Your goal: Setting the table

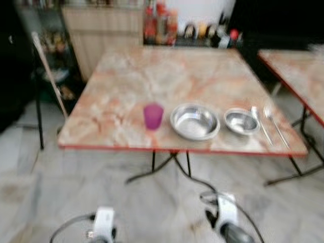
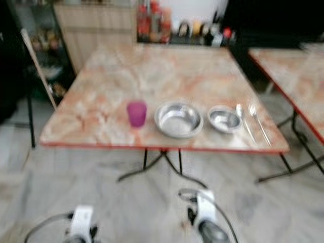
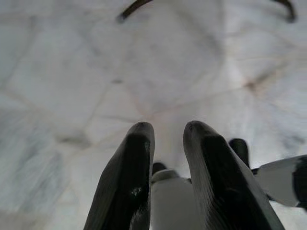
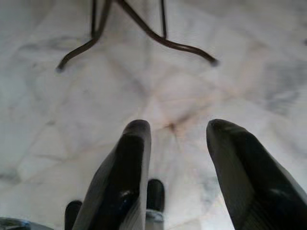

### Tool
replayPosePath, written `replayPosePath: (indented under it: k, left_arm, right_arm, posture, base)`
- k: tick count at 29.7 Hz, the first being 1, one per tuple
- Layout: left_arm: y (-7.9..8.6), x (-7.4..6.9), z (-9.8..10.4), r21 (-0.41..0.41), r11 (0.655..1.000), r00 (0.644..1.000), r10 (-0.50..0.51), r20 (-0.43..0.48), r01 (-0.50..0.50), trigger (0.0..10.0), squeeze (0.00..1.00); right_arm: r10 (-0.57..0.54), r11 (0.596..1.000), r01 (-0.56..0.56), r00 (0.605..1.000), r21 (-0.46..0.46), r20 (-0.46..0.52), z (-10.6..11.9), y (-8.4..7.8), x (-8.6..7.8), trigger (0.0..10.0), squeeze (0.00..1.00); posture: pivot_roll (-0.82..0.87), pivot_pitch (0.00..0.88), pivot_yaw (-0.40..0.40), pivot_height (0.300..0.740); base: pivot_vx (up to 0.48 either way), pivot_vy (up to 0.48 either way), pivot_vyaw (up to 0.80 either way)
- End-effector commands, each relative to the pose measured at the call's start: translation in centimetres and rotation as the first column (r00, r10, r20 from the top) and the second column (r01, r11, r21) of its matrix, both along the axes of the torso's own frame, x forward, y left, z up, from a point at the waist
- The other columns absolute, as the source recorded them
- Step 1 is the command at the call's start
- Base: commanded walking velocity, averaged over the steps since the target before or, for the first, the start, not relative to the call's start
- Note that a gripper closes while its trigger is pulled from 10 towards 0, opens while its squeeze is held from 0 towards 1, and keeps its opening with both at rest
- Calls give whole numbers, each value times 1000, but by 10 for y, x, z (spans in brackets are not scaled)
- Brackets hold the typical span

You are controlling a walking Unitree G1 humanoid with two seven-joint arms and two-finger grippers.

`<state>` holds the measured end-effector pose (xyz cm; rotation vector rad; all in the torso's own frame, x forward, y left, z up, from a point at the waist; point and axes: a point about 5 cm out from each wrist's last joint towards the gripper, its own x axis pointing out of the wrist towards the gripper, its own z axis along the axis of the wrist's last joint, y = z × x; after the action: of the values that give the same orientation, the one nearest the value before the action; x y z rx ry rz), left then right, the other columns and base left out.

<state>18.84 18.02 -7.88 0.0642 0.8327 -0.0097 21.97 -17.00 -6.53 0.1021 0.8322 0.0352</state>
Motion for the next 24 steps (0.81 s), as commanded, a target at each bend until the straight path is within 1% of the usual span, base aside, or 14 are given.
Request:
replayPosePath:
  k: [1,8,12,14,15,16,18,20,22,24]
  left_arm:
    - [4,0,0,13,1000,1000,-3,-1,3,10000,0]
    - [6,0,1,17,1000,1000,-6,-3,6,10000,0]
    - [6,11,7,-30,998,997,53,57,-51,10000,0]
    - [6,14,10,-47,996,993,76,86,-72,10000,0]
    - [6,14,10,-47,996,993,76,86,-72,10000,0]
    - [7,13,9,-46,995,992,95,82,-92,10000,0]
    - [8,9,7,-27,995,993,101,64,-99,10000,0]
    - [11,1,2,11,995,995,99,26,-99,10000,0]
    - [12,-1,1,19,995,995,101,16,-101,10000,0]
    - [14,-5,-1,38,994,995,100,-1,-100,10000,0]
  right_arm:
    - [8,1000,-8,1000,10,3,0,6,1,10000,0]
    - [8,1000,-8,1000,13,5,1,6,2,10000,0]
    - [36,999,-38,998,30,58,6,12,8,10000,0]
    - [25,999,-28,997,42,76,8,13,11,10000,0]
    - [25,999,-28,997,42,76,8,13,11,10000,0]
    - [12,999,-15,997,40,72,7,11,11,10000,0]
    - [5,999,-7,998,35,57,5,10,8,10000,0]
    - [13,1000,-14,999,27,44,3,9,5,10000,0]
    - [14,1000,-15,999,26,42,3,9,4,10000,0]
    - [10,1000,-11,999,25,40,2,9,3,10000,0]
  posture:
    - [71,0,-44,727]
    - [71,0,-44,727]
    - [67,0,-38,727]
    - [68,0,-35,727]
    - [68,0,-35,727]
    - [68,0,-34,727]
    - [69,0,-34,727]
    - [71,0,-33,727]
    - [70,0,-30,727]
    - [67,0,-29,727]
  base:
    - [0,0,-706]
    - [0,0,-706]
    - [0,0,0]
    - [0,0,0]
    - [0,0,0]
    - [0,0,0]
    - [0,0,0]
    - [0,0,0]
    - [0,0,0]
    - [0,-289,0]
